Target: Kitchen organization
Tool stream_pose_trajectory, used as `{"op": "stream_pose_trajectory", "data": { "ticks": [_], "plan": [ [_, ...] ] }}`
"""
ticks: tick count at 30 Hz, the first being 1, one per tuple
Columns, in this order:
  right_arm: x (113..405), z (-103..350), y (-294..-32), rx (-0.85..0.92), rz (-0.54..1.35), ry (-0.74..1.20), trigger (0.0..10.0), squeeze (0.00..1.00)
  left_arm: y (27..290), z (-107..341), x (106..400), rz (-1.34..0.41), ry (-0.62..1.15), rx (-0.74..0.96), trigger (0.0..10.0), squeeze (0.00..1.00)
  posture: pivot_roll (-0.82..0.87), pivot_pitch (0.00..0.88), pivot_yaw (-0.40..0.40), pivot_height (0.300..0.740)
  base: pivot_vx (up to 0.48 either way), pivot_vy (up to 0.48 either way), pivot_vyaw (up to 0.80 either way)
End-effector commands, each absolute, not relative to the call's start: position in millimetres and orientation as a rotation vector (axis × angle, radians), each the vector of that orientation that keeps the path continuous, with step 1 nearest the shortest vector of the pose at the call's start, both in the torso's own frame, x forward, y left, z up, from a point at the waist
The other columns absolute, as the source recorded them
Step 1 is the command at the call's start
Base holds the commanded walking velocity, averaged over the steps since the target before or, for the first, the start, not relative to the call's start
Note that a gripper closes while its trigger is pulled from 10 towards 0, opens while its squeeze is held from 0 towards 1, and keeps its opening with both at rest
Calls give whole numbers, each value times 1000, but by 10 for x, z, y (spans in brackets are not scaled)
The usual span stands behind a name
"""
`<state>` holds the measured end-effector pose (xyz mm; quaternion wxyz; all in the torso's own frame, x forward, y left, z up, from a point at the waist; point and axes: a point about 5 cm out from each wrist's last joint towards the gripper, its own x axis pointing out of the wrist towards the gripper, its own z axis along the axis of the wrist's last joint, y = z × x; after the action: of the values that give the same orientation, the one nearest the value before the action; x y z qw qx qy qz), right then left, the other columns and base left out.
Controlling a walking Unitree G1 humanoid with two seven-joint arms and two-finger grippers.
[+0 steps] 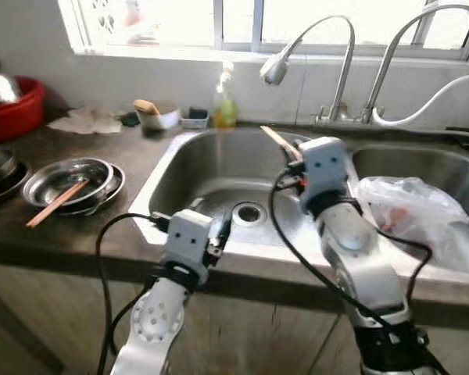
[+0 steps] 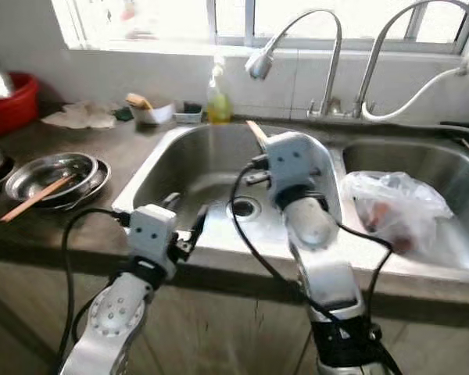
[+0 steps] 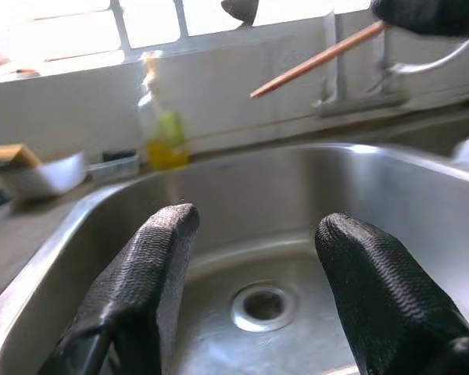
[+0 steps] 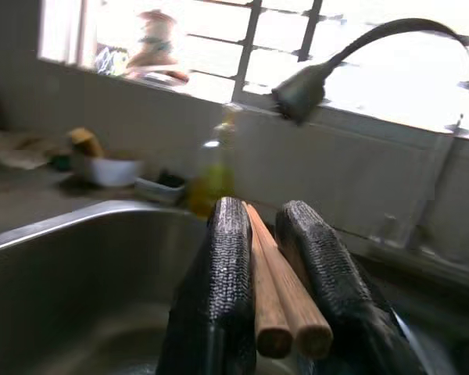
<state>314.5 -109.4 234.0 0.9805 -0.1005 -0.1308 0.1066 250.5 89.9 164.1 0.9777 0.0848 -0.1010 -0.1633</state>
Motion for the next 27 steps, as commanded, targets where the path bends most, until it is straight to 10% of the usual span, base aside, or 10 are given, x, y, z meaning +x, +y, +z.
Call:
{"op": "stream_pose_trajectory", "data": {
  "ticks": [1,27],
  "plan": [
    [3200,2274,-1170,-218,204,-204,10000,0,833,1675,2498,-346,-220,162,10000,0,150,21,-22,740,386,0,0],
    [3586,1738,-1020,-427,444,270,10000,0,808,1519,2361,-372,-137,162,10000,0,160,89,-40,740,22,0,0]
  ]
}}
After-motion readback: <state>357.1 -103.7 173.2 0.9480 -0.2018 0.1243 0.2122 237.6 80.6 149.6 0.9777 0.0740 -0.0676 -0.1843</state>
